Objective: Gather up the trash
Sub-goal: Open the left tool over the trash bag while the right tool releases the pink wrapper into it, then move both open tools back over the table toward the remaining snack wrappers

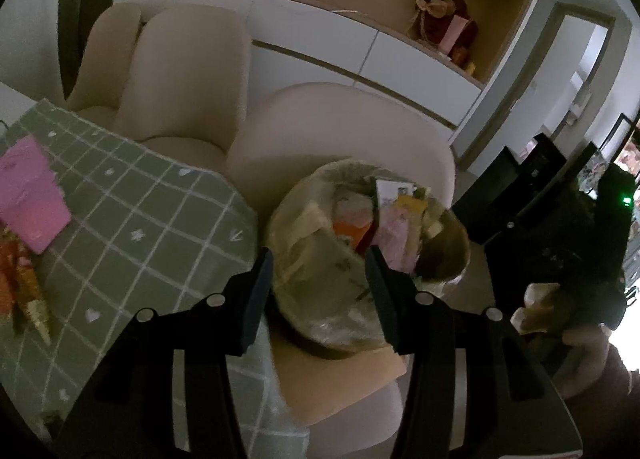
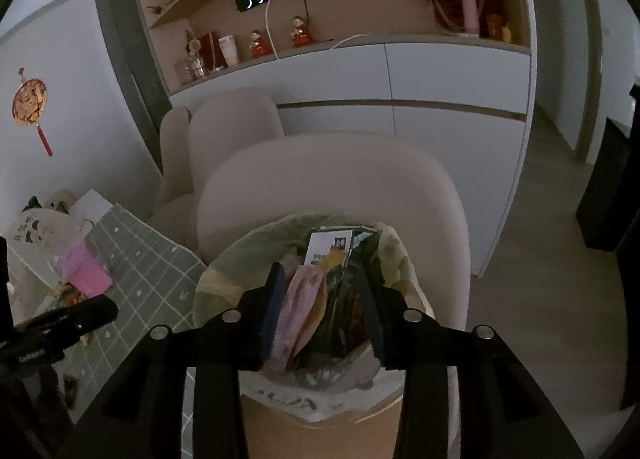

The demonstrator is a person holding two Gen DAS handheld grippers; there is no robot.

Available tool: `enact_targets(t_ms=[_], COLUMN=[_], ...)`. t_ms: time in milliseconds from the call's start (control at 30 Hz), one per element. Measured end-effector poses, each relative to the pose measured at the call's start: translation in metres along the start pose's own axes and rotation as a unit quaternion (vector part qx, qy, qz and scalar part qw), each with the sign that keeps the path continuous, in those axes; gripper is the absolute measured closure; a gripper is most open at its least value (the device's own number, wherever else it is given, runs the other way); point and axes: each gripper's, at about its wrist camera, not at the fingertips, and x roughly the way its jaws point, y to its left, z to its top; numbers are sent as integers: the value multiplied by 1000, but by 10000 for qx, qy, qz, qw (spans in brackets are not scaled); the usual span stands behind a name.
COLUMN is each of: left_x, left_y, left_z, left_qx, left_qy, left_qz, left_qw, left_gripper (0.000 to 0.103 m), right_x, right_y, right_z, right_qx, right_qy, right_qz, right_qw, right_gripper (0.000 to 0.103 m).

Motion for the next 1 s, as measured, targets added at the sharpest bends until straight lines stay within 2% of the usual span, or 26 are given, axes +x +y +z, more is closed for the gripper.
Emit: enact_targets(t_ms=[167,300,367,500,667,733,833,933,1000], left_x=[-20,-47,-66,-104,-138,-144,-145,-133,-121], left_y=[35,80,113,185,281,323,383,424,432], left_z=[-16,-30,-38,-50,-45,-38,-29,-27,-27], left_qx=[37,78,29,115,303,93,-822,-1623,-1779], left_qy=[104,16,-53,-151,-352,-373,-359,-163,-30], left_qz=[250,480,599,924,1221,1314,1228,998,927], left_qw=[9996,9988,9982,9955,9914,9906,9884,9815,9797], left_gripper=[57,57,57,54,53,53,53,53,53], right_x=[-2,-7,-6,-4,1,4,7,10,14], right_y=[22,48,71,115,169,195,221,249,261], right_z=[-16,-36,-48,-74,-103,-115,-128,-136,-137], right_qx=[78,278,335,408,559,584,675,626,566], right_qy=[280,453,597,691,803,826,854,828,867], right_qz=[212,447,530,348,225,154,128,53,8], right_qw=[9994,9976,9962,9962,9950,9947,9940,9946,9946], right_gripper=[61,61,61,61,61,61,61,61,61])
